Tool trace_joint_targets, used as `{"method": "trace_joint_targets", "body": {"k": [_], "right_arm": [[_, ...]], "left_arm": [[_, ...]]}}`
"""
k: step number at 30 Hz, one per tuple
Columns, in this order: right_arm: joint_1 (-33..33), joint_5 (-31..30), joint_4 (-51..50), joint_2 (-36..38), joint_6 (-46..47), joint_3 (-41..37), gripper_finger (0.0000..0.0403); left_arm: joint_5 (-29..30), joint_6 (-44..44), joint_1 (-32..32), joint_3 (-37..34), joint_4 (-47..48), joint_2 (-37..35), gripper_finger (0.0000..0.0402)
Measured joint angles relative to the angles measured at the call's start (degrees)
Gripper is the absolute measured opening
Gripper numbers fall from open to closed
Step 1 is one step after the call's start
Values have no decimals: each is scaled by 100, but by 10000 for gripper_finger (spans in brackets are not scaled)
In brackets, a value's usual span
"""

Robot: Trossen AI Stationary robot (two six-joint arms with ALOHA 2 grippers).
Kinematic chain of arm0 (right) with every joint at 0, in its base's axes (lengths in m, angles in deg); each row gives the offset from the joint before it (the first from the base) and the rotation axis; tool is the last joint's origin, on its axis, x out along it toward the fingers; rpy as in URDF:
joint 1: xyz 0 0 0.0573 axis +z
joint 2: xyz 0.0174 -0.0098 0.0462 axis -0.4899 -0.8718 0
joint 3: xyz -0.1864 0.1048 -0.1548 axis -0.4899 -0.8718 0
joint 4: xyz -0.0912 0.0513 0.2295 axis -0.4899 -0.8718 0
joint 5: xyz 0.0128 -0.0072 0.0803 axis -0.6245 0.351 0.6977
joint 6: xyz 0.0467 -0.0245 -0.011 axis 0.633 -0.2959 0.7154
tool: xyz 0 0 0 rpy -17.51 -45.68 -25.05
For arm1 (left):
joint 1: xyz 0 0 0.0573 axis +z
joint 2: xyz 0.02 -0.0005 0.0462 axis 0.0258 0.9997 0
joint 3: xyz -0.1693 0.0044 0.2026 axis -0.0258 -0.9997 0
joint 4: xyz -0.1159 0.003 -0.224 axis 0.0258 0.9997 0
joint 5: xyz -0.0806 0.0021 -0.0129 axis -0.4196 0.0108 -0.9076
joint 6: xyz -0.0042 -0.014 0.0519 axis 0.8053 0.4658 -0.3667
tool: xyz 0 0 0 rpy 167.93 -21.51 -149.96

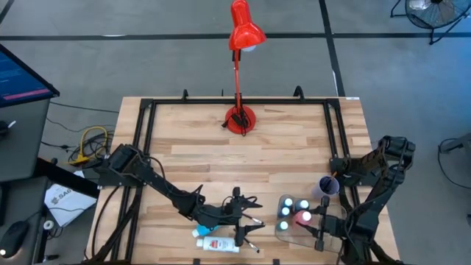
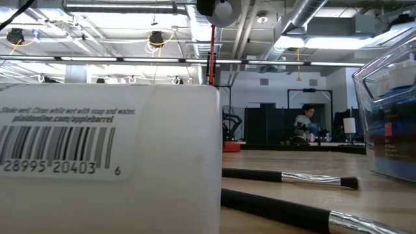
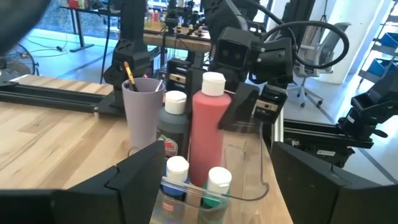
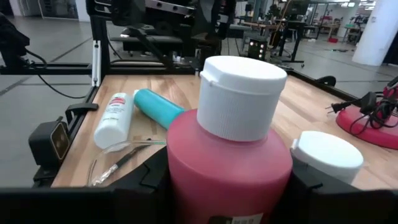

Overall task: Pick & Place Paint Supplies
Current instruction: Put the pink paint bottle into the transparent bin

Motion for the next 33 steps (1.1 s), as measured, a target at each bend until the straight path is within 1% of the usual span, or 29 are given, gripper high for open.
{"method": "trace_joint_targets", "body": {"k": [13,19,22,27,28,33], "right_arm": [[3,170,-125,7,-14,4,169],[33,204,-163,7,2,4,182],[33,208,-99,-5,2,2,181],[52,13,264,-358,-49,0,171],[55,348,417,-458,44,-6,170],[-40,136,486,-828,164,47,183]], "left_arm": [[7,20,-11,2,1,0,273],[7,20,-11,2,2,0,273],[7,22,-11,2,2,0,273],[7,22,-11,2,2,0,273],[7,22,-11,2,2,0,273],[9,22,-24,2,7,0,273]]}}
